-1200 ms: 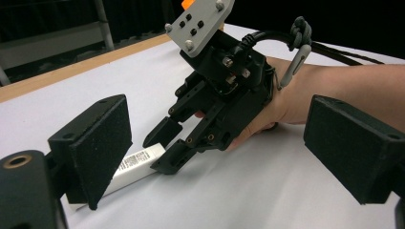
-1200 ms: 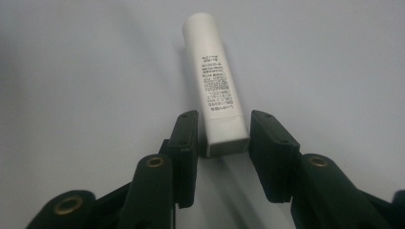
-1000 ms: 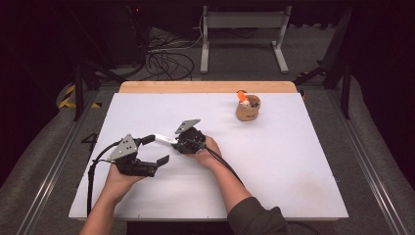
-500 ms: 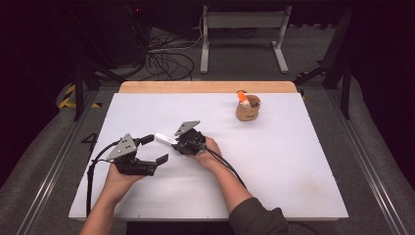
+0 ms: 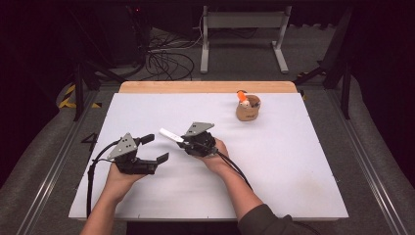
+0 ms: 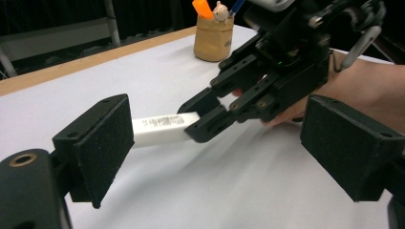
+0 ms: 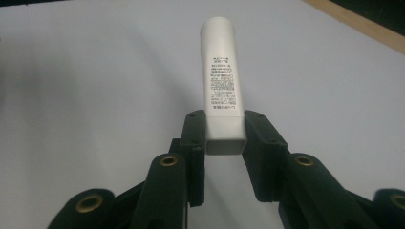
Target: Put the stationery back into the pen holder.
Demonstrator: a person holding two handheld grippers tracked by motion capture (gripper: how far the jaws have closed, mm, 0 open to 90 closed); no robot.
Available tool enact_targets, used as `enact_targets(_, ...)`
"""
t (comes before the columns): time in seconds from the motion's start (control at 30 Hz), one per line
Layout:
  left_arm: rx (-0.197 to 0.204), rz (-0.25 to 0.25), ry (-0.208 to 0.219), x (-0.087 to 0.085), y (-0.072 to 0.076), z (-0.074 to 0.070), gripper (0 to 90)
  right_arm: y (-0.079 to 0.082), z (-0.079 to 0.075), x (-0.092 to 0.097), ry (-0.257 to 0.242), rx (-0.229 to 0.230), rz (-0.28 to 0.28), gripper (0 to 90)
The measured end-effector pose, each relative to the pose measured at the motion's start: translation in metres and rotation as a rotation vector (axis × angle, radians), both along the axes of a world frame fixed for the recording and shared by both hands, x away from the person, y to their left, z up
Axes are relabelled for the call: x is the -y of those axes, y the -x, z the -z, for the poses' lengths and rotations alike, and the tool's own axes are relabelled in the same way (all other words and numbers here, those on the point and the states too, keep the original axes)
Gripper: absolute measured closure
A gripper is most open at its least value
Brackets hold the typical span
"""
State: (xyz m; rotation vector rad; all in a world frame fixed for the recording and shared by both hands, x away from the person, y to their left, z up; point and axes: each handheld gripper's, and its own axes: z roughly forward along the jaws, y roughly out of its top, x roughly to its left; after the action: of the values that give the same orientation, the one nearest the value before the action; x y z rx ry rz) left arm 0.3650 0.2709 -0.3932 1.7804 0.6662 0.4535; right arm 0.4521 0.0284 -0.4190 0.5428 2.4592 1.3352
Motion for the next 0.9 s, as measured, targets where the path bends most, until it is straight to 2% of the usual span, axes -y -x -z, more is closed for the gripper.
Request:
enact_targets(0.33, -0.002, 0.006, -0.002, 0.003, -0.001, 0.0, 11.6, 0.022, -0.015, 0.02, -0.076, 0.054, 0.008, 71.6)
enact_targets(0.6, -0.003, 0.014, 0.004, 0.007, -0.002, -0.002, 11.7, 0.036, -0.024, 0.034, -0.128, 0.079, 0.013, 71.5)
enact_targets(0.9, -0.006, 0.033, 0.01, 0.016, -0.004, -0.003, 11.9, 0.054, -0.027, 0.05, -0.171, 0.104, 0.022, 71.5)
